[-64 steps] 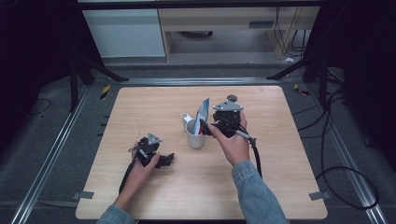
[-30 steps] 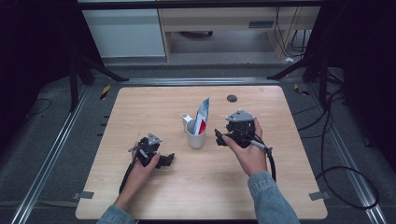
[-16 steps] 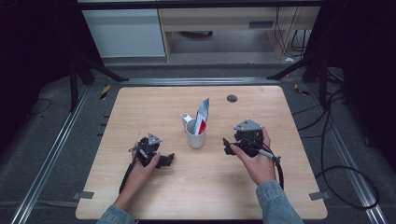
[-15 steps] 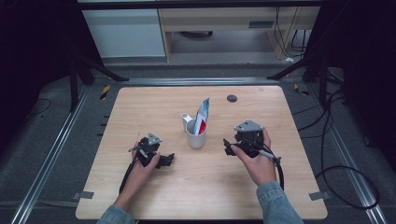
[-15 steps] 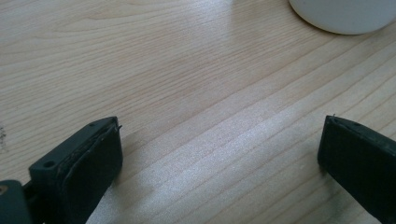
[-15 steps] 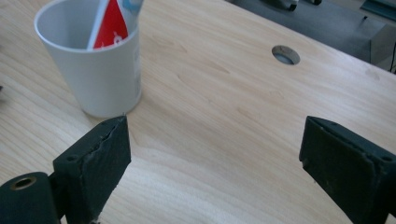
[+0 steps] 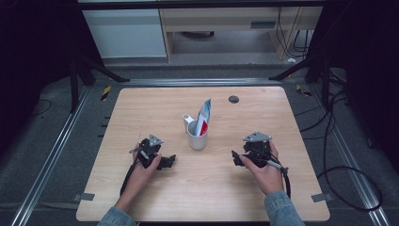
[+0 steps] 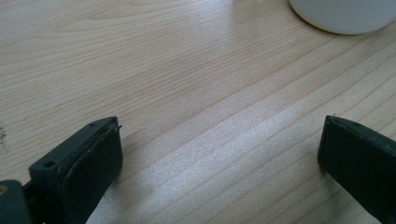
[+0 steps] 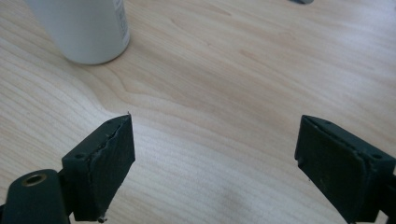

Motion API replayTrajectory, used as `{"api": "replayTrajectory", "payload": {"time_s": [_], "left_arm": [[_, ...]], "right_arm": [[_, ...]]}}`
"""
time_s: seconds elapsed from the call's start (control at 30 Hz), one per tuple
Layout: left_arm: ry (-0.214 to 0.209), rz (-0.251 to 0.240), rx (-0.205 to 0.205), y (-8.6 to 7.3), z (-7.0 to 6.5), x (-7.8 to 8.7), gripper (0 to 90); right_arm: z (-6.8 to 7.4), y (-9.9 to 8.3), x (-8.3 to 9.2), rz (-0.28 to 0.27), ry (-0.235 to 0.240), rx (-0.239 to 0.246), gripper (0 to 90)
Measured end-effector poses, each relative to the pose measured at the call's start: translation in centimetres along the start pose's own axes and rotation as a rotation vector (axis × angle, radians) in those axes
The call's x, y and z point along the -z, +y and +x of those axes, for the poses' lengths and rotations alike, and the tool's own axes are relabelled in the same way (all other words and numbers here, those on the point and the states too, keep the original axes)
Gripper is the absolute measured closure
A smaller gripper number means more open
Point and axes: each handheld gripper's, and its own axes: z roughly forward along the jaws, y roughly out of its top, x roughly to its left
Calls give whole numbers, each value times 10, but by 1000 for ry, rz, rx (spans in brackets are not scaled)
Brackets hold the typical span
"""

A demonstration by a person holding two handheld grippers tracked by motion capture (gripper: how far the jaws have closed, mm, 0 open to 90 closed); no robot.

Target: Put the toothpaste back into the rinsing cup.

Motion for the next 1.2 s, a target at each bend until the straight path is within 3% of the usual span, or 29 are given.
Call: {"api": "replayTrajectory", "payload": {"time_s": [0.2, 0.53, 0.7, 1.2], "left_arm": [[0, 0, 0, 0, 0, 0, 0], [0, 0, 0, 0, 0, 0, 0], [0, 0, 0, 0, 0, 0, 0], [0, 0, 0, 0, 0, 0, 0]], "right_arm": [[-11, -14, -4, 7, 6, -56, 132], [-31, -32, -4, 18, -36, -106, 114], [-43, -42, -8, 20, -63, -165, 99], [-45, -48, -26, 26, -132, -208, 100]]}}
